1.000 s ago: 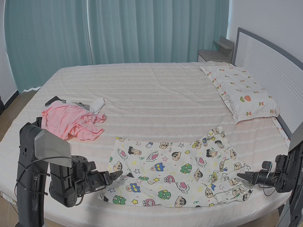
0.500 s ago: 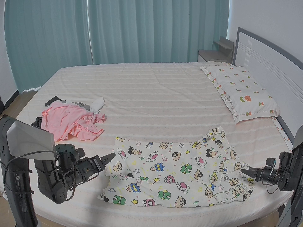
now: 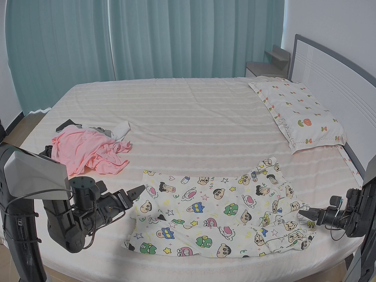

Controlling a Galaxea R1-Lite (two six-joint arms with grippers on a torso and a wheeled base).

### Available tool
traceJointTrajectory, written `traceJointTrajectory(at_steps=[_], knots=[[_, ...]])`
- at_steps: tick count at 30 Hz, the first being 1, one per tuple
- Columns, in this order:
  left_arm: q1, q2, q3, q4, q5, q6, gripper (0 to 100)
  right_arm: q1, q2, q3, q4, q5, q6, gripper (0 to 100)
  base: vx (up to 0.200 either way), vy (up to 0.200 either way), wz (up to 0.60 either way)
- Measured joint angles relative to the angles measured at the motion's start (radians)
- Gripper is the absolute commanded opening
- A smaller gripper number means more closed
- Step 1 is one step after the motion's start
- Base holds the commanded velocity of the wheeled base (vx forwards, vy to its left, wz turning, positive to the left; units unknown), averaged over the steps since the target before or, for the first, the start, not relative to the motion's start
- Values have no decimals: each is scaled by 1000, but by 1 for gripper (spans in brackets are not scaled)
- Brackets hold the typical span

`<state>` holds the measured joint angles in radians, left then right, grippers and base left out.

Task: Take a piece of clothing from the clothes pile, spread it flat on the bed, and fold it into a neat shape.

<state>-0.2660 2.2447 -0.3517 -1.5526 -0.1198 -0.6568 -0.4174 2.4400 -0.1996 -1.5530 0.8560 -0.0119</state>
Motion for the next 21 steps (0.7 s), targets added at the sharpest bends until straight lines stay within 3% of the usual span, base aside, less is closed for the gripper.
traceJointTrajectory(at_steps=[5, 11, 21], knots=[[6, 24, -111, 83, 0, 37, 100, 0, 0, 0, 0, 0, 0, 100, 0, 0, 0], [14, 52, -335, 364, -1, 88, 100, 1, 3, 2, 0, -1, -1, 100, 0, 0, 0], [34, 175, -739, 759, 1, 280, 100, 4, 10, 14, 0, -2, -6, 100, 0, 0, 0]])
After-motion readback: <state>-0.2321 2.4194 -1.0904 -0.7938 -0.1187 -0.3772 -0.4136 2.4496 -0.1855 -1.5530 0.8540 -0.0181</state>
